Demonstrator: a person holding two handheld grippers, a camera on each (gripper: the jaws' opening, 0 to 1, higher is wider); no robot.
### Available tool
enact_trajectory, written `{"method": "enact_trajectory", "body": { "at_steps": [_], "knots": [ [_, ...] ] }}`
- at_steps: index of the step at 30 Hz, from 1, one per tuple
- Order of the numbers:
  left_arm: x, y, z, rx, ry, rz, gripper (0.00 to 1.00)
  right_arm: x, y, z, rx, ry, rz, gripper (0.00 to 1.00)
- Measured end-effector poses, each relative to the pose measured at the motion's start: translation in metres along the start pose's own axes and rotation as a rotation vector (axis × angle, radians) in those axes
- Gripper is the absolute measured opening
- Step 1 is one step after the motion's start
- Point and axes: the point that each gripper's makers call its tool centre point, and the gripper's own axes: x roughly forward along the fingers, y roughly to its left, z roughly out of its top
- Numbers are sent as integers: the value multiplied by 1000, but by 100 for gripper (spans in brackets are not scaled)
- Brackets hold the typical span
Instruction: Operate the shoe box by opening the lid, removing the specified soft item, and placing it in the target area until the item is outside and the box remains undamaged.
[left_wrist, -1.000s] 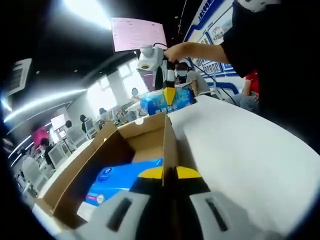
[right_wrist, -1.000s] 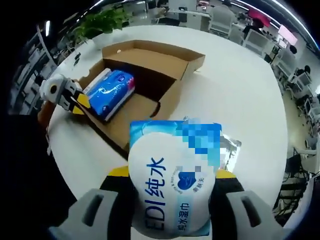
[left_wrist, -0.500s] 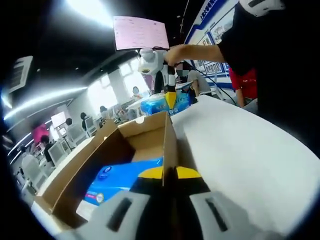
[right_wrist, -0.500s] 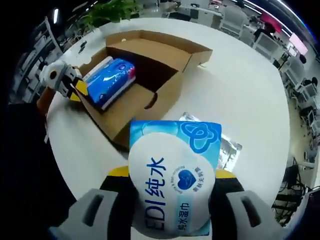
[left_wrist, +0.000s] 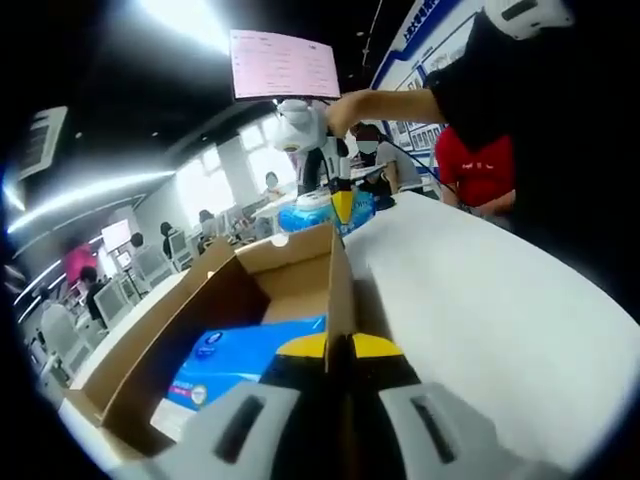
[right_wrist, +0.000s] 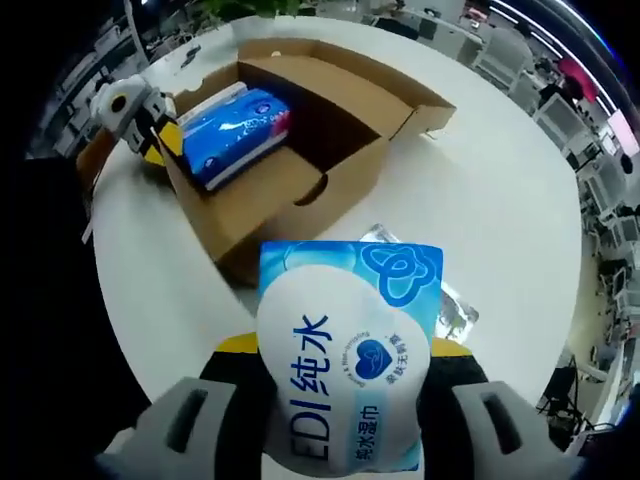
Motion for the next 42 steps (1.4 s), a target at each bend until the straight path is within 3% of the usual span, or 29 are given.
{"method": "enact_trajectory", "body": {
  "at_steps": [9, 13, 22, 25, 27, 30, 37, 42],
  "knots": [
    [1, 0, 0, -30, 8, -7, 5, 4, -11, -8, -138, 55, 13, 59],
    [1, 0, 0, -33, 9, -2, 5, 4, -14, -7, -237, 62, 14, 59],
    [1, 1, -1, -42, 10, -3, 5, 2, -21, -5, -261, 74, 15, 59],
    [1, 1, -1, -43, 11, -4, 5, 3, -24, -1, -337, 53, 47, 59],
    [1, 0, -1, -40, 10, -3, 5, 3, -27, -5, -343, 90, 44, 58],
    [0, 0, -1, -42, 10, -4, 5, 2, -31, -9, -436, 121, 50, 58],
    [0, 0, 0, -47, 10, 2, 5, 2, -40, -7, -450, 127, 33, 58],
    [0, 0, 0, -48, 10, 1, 5, 1, -39, -2, -523, 103, 48, 59]
  ]
}}
